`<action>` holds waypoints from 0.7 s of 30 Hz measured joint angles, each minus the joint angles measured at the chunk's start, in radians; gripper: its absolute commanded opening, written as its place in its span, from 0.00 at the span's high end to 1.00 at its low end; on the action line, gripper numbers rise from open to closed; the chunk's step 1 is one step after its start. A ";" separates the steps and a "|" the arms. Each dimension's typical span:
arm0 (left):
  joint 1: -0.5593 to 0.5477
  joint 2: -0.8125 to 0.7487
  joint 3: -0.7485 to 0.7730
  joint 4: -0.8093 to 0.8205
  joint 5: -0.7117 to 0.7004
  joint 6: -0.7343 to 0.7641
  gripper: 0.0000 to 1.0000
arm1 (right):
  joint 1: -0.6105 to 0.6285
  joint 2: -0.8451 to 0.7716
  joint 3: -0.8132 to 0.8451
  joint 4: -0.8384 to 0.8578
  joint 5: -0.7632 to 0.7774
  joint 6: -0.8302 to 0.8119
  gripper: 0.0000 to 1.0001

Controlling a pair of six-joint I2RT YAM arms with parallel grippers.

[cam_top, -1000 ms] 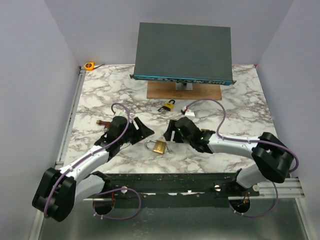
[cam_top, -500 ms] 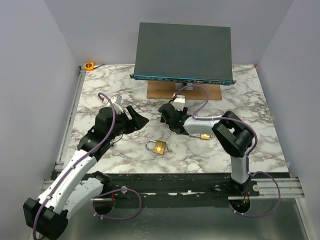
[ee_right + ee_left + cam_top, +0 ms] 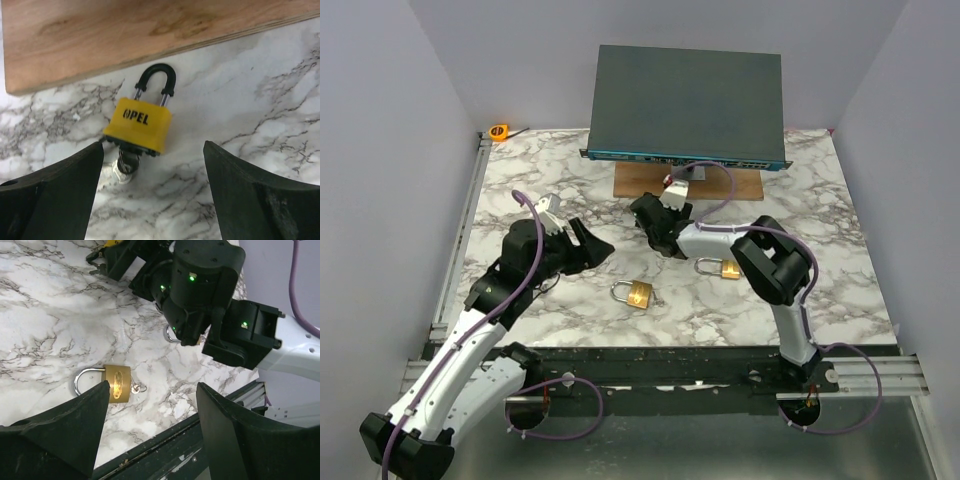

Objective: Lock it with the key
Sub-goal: Pick up the lock from the center of the board.

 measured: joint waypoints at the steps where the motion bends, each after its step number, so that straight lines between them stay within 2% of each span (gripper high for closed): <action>1: 0.000 0.000 0.000 -0.002 0.004 0.000 0.32 | -0.002 0.018 0.022 -0.002 0.015 0.007 0.16; 10: 0.001 0.012 0.045 -0.041 0.030 0.035 0.33 | -0.005 0.074 0.074 0.017 0.074 0.041 0.17; 16: 0.002 0.016 0.045 -0.043 0.051 0.041 0.33 | -0.005 0.138 0.161 0.007 0.112 0.053 0.28; 21: 0.003 0.016 0.045 -0.043 0.061 0.041 0.33 | -0.006 0.154 0.164 -0.013 0.137 0.054 0.28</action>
